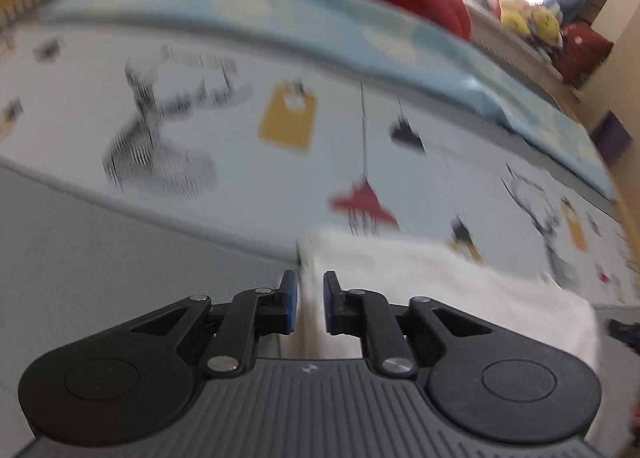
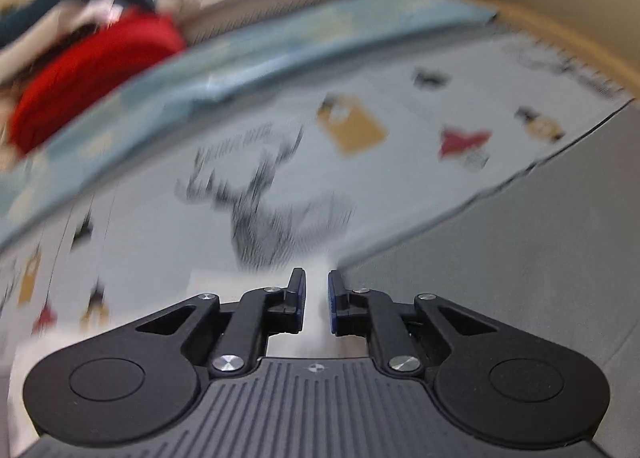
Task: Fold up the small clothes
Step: 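Grasp the folded bottom edge with both tools and fold it over again, then open both tools and lift them away from the folded shirt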
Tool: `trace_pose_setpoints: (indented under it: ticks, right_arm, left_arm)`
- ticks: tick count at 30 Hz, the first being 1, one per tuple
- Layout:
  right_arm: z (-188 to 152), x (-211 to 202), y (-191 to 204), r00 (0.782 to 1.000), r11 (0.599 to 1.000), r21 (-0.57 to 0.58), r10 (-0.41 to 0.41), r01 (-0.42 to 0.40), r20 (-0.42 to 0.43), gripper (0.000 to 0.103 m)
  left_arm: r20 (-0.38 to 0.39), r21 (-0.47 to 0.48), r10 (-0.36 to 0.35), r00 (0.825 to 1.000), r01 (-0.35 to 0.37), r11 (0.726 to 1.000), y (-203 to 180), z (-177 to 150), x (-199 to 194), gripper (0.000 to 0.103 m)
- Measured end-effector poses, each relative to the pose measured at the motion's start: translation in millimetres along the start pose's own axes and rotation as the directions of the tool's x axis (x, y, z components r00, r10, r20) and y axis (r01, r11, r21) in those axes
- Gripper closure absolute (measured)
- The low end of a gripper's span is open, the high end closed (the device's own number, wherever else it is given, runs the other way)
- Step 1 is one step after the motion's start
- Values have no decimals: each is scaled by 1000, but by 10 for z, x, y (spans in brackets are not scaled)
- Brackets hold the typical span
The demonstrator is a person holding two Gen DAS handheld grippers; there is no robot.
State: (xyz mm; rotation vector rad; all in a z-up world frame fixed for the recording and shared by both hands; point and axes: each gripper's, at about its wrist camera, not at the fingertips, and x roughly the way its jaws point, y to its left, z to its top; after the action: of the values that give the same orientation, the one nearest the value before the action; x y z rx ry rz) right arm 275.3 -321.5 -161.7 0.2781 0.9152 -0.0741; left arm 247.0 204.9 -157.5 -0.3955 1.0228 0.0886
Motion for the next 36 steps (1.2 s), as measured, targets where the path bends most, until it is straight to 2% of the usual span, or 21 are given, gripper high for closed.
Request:
trace_pose_setpoints:
  ticks: [2,5,9,11,16,19,21,24,25,27,28,29,30,31,32,34,35,36]
  right_arm:
    - [-54,-89,-40,998,999,-15,35,-35,-53,88]
    - [-149,-228,-128,984,994,-16,100,-104,-146,81]
    - [-389,-403,-207,958,990,-33,127,-140,-256,80]
    - [-536,-457,-221,942,987,-60,121,-147,-312,79]
    - [-788,-552,-240,927,982,-123,87,-140,-366,80]
    - [-865,-582,-243,921,980,-159,51,-121,-386,79]
    - [-880,-631,-233,928,976,-181,44,-118,-371,95]
    - [-745,-792,-263,951,979,-135,108,-153,-291,97]
    - [-704,-849,-275,955,980,-117,124,-160,-269,97]
    - [-706,-830,-314,953,983,-113,105,-142,-283,97]
    - [-756,-749,-329,943,985,-122,75,-120,-324,97]
    - [-806,-659,-346,927,985,-135,50,-107,-371,97]
    - [-872,-571,-348,909,984,-151,22,-93,-417,96]
    - [-926,-513,-351,897,983,-174,-20,-63,-442,96]
    - [-934,-511,-357,900,981,-188,-40,-47,-434,91]
    - [-882,-602,-327,923,980,-192,-20,-59,-385,87]
    - [-843,-664,-309,936,978,-196,-7,-67,-351,87]
    - [-808,-727,-288,948,977,-200,8,-75,-318,87]
  left_arm:
    - [-106,13,-15,994,17,1000,51,-77,9,80]
    - [-217,79,10,976,8,997,79,-245,3,72]
    - [-301,87,-5,954,33,996,181,-526,-37,69]
    - [-317,95,-4,948,36,995,196,-629,-57,69]
    - [-364,144,25,931,30,989,131,-869,-62,70]
    - [-352,212,34,935,44,976,50,-932,-140,100]
    - [-329,228,41,944,37,973,39,-919,-258,100]
    - [-296,205,28,955,34,978,76,-855,-453,100]
    - [-306,218,43,951,25,976,57,-854,-461,100]
    - [-371,267,103,923,0,964,35,-961,-340,99]
    - [-407,295,133,904,-8,956,19,-1032,-260,99]
    - [-421,315,155,894,-16,949,1,-1070,-221,95]
    - [-418,331,172,892,-27,943,-23,-1075,-214,93]
    - [-403,329,171,899,-32,944,-41,-1048,-241,92]
    - [-373,322,161,914,-35,946,-66,-997,-301,92]
    - [-308,310,114,944,-13,950,-122,-894,-430,91]
    - [-302,294,77,950,16,956,-136,-867,-459,91]
    - [-316,279,49,947,44,959,-139,-869,-449,91]
